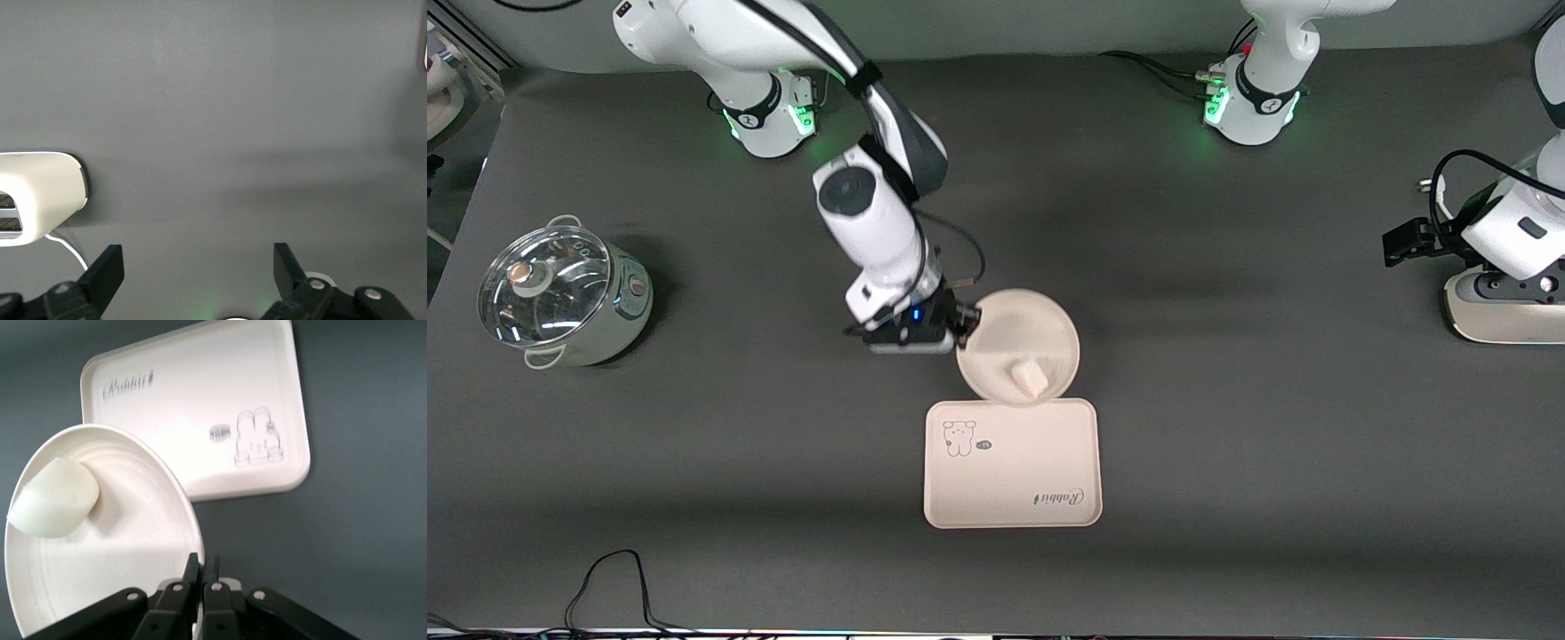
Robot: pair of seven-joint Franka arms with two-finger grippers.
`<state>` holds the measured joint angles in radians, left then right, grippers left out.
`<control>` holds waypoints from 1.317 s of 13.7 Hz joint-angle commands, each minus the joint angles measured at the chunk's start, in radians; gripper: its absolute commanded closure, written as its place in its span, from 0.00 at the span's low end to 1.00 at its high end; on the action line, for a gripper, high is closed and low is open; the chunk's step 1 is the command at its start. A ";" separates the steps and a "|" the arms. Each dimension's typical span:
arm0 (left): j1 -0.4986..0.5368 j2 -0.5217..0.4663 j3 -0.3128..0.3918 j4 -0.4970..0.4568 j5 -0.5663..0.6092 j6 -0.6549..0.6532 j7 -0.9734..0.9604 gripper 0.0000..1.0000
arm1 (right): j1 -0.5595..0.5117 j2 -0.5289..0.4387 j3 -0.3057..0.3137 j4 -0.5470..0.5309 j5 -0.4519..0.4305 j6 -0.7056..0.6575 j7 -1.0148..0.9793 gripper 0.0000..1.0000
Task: Place bun in plate and plate on tray
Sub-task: 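Slide the plate with the right gripper onto the white tray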
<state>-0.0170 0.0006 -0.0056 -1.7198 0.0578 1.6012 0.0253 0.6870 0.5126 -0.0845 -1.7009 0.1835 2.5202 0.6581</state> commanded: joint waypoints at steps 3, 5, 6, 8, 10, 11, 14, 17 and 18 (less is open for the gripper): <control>-0.011 -0.002 0.002 0.014 0.013 -0.041 -0.005 0.00 | -0.090 0.289 0.008 0.461 0.137 -0.119 -0.049 1.00; -0.014 -0.004 -0.001 0.012 0.013 -0.043 -0.010 0.00 | -0.095 0.357 0.008 0.515 0.139 -0.106 -0.048 1.00; -0.015 -0.010 -0.002 0.006 0.013 -0.043 -0.018 0.00 | -0.095 0.388 0.008 0.526 0.139 -0.081 -0.046 1.00; -0.018 -0.017 -0.011 -0.006 0.013 -0.044 -0.073 0.00 | -0.093 0.434 0.008 0.524 0.140 -0.014 -0.048 1.00; -0.018 -0.037 -0.013 -0.033 0.013 -0.029 -0.073 0.00 | -0.090 0.483 0.009 0.521 0.140 0.041 -0.048 1.00; -0.018 -0.051 -0.013 -0.059 0.013 -0.014 -0.073 0.00 | -0.089 0.500 0.009 0.520 0.140 0.057 -0.048 1.00; -0.018 -0.054 -0.013 -0.063 0.020 -0.003 -0.071 0.00 | -0.089 0.515 0.008 0.512 0.137 0.057 -0.049 1.00; -0.017 -0.044 -0.011 -0.046 0.039 -0.009 -0.061 0.00 | -0.092 0.520 0.008 0.506 0.137 0.057 -0.049 0.43; -0.015 -0.041 -0.011 -0.041 0.039 -0.009 -0.058 0.00 | -0.092 0.518 0.008 0.506 0.140 0.057 -0.048 0.01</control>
<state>-0.0257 -0.0189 -0.0202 -1.7465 0.0774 1.5815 -0.0290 0.5963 1.0144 -0.0767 -1.2256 0.2930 2.5740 0.6307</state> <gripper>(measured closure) 0.000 0.806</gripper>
